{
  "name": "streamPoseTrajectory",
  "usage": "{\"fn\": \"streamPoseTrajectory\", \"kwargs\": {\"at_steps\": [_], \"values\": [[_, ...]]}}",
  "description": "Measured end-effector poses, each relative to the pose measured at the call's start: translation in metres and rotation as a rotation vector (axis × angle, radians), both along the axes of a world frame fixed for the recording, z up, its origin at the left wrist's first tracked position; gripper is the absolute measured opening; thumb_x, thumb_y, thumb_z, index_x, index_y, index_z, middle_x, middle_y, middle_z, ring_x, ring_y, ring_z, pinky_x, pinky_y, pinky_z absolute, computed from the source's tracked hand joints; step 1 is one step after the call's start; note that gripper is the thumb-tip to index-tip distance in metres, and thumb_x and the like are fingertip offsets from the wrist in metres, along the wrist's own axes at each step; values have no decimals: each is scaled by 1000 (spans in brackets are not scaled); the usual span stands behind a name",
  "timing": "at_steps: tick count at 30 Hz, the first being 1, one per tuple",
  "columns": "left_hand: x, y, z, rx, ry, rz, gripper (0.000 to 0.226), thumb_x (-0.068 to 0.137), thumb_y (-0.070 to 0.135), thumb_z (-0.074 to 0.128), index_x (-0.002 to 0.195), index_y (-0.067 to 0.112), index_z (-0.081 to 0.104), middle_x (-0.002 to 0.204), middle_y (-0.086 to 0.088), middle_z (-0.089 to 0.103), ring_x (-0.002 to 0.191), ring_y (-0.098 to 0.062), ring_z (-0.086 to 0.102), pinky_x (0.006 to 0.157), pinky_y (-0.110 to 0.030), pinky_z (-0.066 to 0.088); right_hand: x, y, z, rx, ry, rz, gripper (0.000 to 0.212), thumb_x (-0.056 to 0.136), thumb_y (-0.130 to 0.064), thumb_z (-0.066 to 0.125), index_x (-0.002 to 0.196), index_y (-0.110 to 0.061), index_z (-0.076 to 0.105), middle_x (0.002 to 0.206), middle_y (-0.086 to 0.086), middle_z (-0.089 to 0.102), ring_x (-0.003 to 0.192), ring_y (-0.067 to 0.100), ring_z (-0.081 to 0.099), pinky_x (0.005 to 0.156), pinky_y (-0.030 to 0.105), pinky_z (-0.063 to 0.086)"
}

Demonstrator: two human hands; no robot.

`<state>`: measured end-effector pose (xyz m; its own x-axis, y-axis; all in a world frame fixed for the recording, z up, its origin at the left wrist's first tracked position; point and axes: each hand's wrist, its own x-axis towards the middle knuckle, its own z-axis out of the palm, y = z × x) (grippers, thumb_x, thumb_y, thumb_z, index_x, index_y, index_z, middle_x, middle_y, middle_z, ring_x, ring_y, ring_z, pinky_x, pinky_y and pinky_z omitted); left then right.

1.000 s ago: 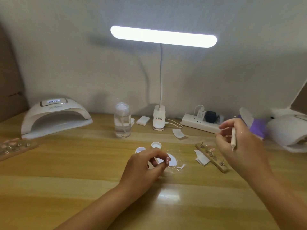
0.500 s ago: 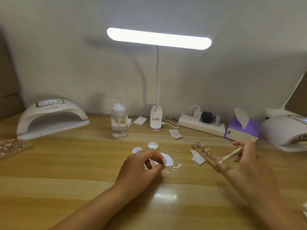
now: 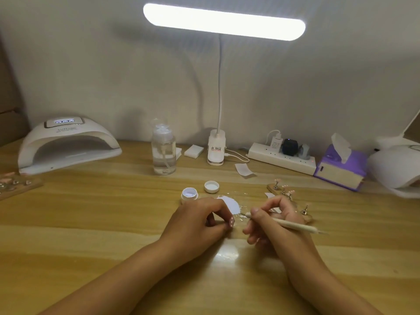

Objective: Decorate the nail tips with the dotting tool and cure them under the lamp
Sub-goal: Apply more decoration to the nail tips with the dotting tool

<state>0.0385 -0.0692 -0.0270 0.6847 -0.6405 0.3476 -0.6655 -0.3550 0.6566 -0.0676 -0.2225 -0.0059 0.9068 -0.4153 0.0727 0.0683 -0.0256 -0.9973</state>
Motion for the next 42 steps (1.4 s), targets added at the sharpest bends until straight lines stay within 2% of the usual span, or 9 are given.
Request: {"fn": "streamPoseTrajectory", "kwargs": {"at_steps": [5,11,19,27,30,34,38,40,42], "values": [[0,1,-1,-8,0,-5,10,82,24,72,81,33,69,83,20,68,68,-4,58,69,-35,52,2,2,-3,-48,60,11,23,93,-10,60,76,-7,46,64,18,70,55,17,63,54,23,52],[1,1,-2,-26,8,-6,12,82,21,73,81,33,70,79,23,66,66,-6,57,66,-34,51,2,2,-5,-79,52,38,23,92,-14,60,76,-8,45,68,16,72,59,17,67,57,22,54],[2,1,-2,-32,6,-11,12,81,20,74,81,32,71,77,22,65,66,-6,58,65,-30,50,0,5,-2,-34,59,44,24,95,-13,61,79,-3,47,70,18,72,59,17,68,48,24,53],[2,1,-2,-26,10,-12,13,81,20,74,82,32,71,82,21,68,68,-5,59,66,-30,51,-1,6,0,-45,66,49,23,96,-13,60,79,-3,48,69,17,72,58,16,67,49,22,53],[2,1,-2,-24,3,-12,18,80,19,74,79,36,68,79,26,65,67,-4,59,64,-27,49,-3,5,3,-28,-2,9,23,95,-11,60,77,-5,48,67,17,71,57,18,67,52,23,53],[1,1,-1,-17,10,-7,16,81,23,73,78,38,67,81,32,64,68,-2,60,64,-26,49,-10,6,7,-71,-256,-149,22,91,-19,63,82,-4,51,69,16,71,53,22,64,53,25,55],[1,1,-2,-39,23,-2,16,83,23,72,79,39,67,85,29,66,65,-3,58,63,-22,45,-15,-13,18,-316,-391,-328,21,96,-50,53,96,-30,59,86,-2,76,47,18,64,48,24,55],[1,1,-2,-65,31,12,16,84,23,72,81,38,68,87,30,66,66,-3,58,63,-17,41,-20,-39,19,-734,-340,-404,33,101,-56,41,92,-30,59,71,-6,72,46,14,63,46,28,53],[0,0,0,-97,36,31,13,85,25,72,83,37,69,86,32,65,66,-3,59,63,-18,41,-25,-64,15,-1218,-130,-471,31,97,-57,44,91,-27,50,71,-11,64,52,19,61,45,34,50]]}}
